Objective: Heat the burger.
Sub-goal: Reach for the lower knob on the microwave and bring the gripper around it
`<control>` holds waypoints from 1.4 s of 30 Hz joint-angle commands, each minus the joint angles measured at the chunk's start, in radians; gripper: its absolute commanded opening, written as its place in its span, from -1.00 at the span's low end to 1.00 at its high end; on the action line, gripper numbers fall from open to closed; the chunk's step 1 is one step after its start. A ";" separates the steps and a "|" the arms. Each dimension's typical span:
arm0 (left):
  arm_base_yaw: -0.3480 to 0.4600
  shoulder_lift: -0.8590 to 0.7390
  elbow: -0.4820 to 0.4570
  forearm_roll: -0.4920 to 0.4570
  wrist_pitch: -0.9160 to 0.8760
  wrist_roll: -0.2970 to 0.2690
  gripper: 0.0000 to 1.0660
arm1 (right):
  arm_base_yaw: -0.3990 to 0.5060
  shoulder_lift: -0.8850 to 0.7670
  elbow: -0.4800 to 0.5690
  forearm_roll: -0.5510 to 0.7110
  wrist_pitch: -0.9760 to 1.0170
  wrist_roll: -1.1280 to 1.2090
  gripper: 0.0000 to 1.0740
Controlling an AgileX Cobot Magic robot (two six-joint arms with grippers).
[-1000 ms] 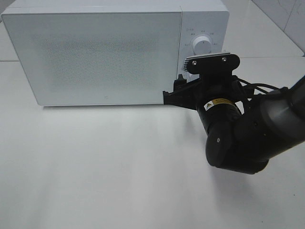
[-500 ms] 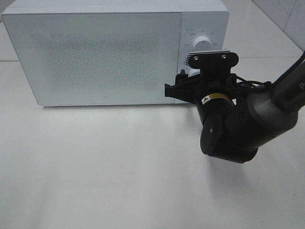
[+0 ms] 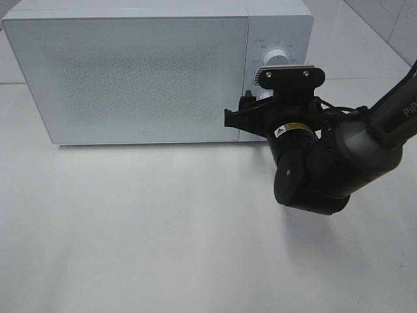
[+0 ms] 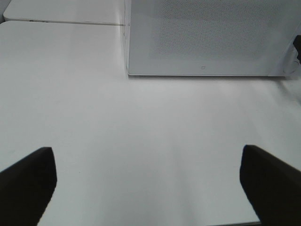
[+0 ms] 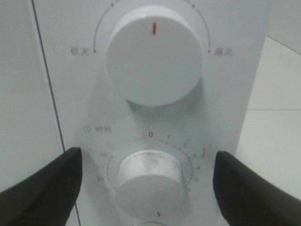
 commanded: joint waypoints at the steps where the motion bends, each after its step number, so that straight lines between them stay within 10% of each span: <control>1: -0.001 -0.019 0.001 -0.005 -0.003 0.003 0.83 | -0.004 0.015 -0.014 -0.014 -0.004 0.021 0.36; 35: -0.001 -0.019 0.001 -0.005 -0.003 0.003 0.83 | -0.036 0.033 -0.037 -0.034 -0.020 0.021 0.27; 42: -0.001 -0.019 0.001 -0.005 -0.003 0.003 0.83 | -0.036 0.033 -0.037 -0.034 -0.026 0.021 -0.20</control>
